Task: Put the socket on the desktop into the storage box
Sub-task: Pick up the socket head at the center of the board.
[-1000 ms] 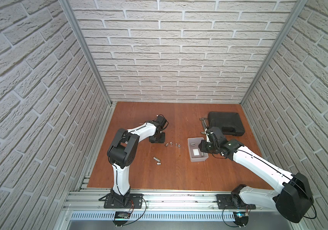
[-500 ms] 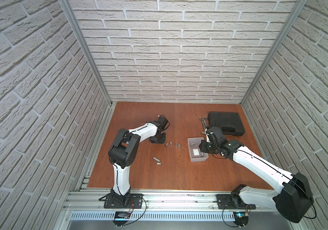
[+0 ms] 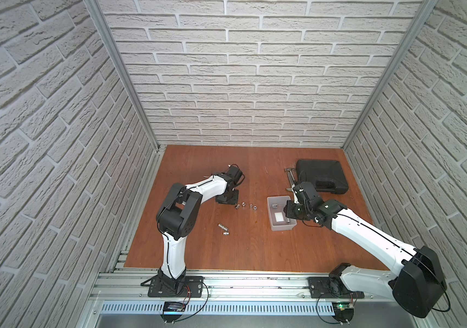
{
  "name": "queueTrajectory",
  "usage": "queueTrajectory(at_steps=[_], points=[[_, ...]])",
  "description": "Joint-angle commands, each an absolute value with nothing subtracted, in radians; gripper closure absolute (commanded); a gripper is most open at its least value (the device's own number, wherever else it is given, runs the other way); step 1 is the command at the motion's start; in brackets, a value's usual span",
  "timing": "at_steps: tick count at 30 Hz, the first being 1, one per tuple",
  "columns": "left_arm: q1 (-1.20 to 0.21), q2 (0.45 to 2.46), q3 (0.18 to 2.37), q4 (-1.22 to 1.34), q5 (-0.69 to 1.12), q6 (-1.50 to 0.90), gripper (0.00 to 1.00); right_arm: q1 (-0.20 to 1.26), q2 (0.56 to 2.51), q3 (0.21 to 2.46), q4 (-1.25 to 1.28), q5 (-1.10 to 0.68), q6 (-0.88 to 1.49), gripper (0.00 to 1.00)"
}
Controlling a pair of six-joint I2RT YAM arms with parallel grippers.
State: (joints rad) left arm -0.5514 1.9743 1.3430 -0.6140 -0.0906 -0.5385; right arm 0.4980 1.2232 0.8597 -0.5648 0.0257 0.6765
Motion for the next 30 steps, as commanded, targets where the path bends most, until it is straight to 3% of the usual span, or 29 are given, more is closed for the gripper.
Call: queueTrajectory(at_steps=[1, 30], points=[[-0.573, 2.014, 1.338, -0.618, -0.075, -0.534, 0.62, 0.508, 1.208, 0.848, -0.542, 0.035, 0.681, 0.74], [-0.552, 2.012, 1.325, -0.641, -0.115, -0.535, 0.72, 0.507, 1.226, 0.864, -0.541, 0.035, 0.672, 0.75]])
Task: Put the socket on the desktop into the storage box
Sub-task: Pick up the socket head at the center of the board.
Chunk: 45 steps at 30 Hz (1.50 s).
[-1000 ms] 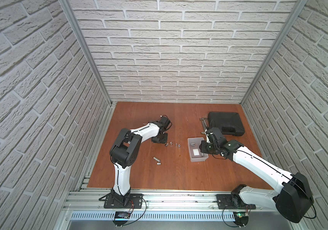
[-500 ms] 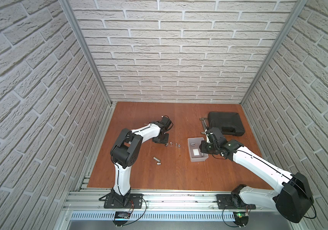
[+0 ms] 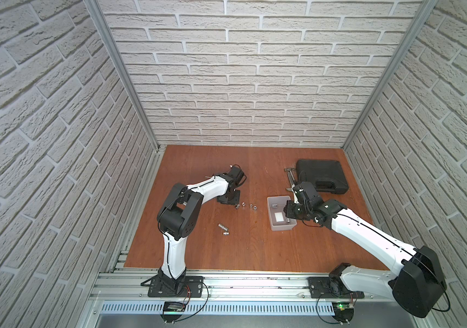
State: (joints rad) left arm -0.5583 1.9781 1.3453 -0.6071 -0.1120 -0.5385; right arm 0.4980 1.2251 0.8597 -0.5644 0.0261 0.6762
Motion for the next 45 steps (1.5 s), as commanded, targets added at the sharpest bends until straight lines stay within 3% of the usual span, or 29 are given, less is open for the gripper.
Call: queueTrajectory(at_steps=[1, 10, 17, 31, 45], points=[[-0.549, 2.013, 1.327, -0.641, -0.114, -0.536, 0.73, 0.507, 1.227, 0.864, -0.541, 0.034, 0.672, 0.75], [-0.548, 2.007, 1.333, -0.646, -0.112, -0.538, 0.82, 0.506, 1.229, 0.881, -0.552, 0.037, 0.664, 0.75], [-0.548, 1.997, 1.325, -0.65, -0.111, -0.539, 0.99, 0.506, 1.23, 0.881, -0.559, 0.048, 0.663, 0.75], [-0.548, 1.831, 1.28, -0.604, -0.056, -0.534, 1.0, 0.504, 1.24, 0.887, -0.566, 0.039, 0.658, 0.73], [-0.514, 1.589, 1.094, -0.272, 0.384, -0.613, 1.0, 0.505, 1.204, 0.881, -0.554, 0.037, 0.654, 0.73]])
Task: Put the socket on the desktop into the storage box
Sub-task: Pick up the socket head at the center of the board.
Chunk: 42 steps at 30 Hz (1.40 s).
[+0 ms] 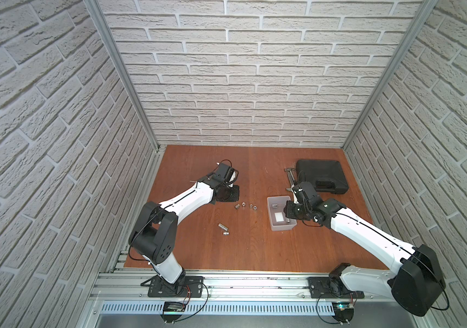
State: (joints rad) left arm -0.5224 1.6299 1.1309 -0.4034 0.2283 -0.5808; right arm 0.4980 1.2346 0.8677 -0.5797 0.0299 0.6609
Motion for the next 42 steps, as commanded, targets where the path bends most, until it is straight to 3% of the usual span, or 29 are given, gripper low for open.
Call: queueTrajectory(at_steps=[1, 5, 14, 26, 33, 42], points=[[-0.515, 1.573, 1.075, -0.232, 0.428, -0.62, 1.0, 0.505, 1.198, 0.88, -0.554, 0.041, 0.654, 0.73], [-0.545, 1.525, 1.02, -0.098, 0.591, -0.618, 1.0, 0.505, 1.181, 0.875, -0.55, 0.051, 0.66, 0.74], [-0.68, 1.523, 1.028, -0.075, 0.593, -0.571, 1.0, 0.504, 1.16, 0.865, -0.549, 0.084, 0.686, 0.75], [-0.766, 1.598, 1.043, 0.222, 0.761, -0.678, 1.0, 0.462, 1.037, 0.803, -0.581, 0.171, 0.743, 0.75], [-0.854, 1.702, 1.21, -0.062, 0.539, -0.551, 1.0, 0.421, 0.965, 0.766, -0.612, 0.21, 0.77, 0.75], [-0.888, 1.805, 1.342, -0.224, 0.304, -0.541, 1.0, 0.383, 0.933, 0.761, -0.628, 0.209, 0.77, 0.75]])
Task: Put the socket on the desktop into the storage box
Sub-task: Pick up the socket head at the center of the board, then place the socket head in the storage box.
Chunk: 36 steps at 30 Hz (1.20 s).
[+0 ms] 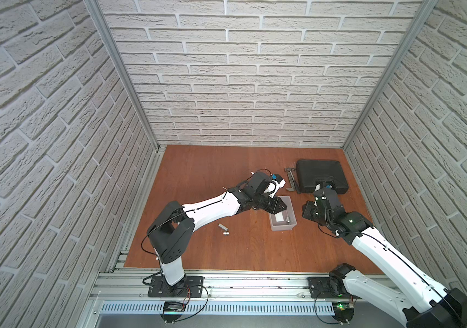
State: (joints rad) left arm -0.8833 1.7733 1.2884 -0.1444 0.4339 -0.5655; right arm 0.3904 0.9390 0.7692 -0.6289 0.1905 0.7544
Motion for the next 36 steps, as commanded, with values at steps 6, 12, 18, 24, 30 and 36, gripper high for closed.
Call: queueTrajectory(at_steps=[6, 12, 18, 24, 30, 36], points=[[-0.93, 1.841, 1.407, -0.293, 0.171, -0.526, 1.0, 0.377, 0.942, 0.761, -0.62, 0.199, 0.775, 0.75], [-0.965, 1.851, 1.431, -0.297, 0.156, -0.506, 1.0, 0.37, 0.942, 0.772, -0.629, 0.203, 0.772, 0.75], [-0.968, 1.891, 1.442, -0.284, 0.19, -0.525, 1.0, 0.364, 0.945, 0.773, -0.634, 0.201, 0.777, 0.75], [-0.968, 1.914, 1.453, -0.259, 0.219, -0.529, 0.83, 0.361, 0.942, 0.776, -0.638, 0.197, 0.769, 0.75], [-0.969, 1.907, 1.447, -0.247, 0.198, -0.523, 0.61, 0.361, 0.94, 0.78, -0.646, 0.191, 0.753, 0.75], [-0.968, 1.876, 1.426, -0.241, 0.187, -0.514, 0.58, 0.361, 0.94, 0.785, -0.645, 0.178, 0.751, 0.74]])
